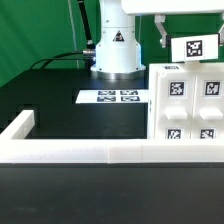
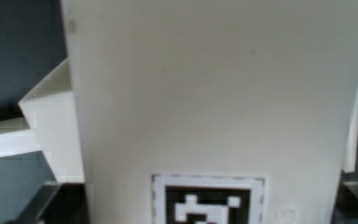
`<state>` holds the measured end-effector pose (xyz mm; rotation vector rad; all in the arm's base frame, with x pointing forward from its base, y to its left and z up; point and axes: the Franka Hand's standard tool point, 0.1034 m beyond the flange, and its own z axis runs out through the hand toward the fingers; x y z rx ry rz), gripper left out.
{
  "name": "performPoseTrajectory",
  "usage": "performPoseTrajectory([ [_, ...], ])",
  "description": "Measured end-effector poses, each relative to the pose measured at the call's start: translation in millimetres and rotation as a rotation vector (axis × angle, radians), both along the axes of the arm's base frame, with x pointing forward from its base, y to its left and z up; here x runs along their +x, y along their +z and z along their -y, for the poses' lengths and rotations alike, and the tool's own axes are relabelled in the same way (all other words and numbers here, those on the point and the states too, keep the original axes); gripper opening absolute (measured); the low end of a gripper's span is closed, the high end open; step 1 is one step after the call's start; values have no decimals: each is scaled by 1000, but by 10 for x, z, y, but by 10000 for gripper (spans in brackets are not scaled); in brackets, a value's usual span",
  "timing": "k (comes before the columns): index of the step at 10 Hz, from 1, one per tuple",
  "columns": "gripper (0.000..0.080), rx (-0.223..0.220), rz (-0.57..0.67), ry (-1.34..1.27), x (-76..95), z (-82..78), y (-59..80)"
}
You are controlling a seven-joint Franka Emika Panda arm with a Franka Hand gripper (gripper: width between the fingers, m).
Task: Assemble cabinet
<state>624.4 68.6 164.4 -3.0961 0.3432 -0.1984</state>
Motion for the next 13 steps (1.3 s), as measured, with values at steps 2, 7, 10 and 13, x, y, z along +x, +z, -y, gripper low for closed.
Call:
performPoseTrajectory([
  [2,560,19,-1,-137,0,-2,0],
  [7,560,100,1,-599,-32,0,-9],
  [10,560,169,-12,-935,-76,-34,-25],
  [13,560,196,-22,-1081,-76,-107,-26],
])
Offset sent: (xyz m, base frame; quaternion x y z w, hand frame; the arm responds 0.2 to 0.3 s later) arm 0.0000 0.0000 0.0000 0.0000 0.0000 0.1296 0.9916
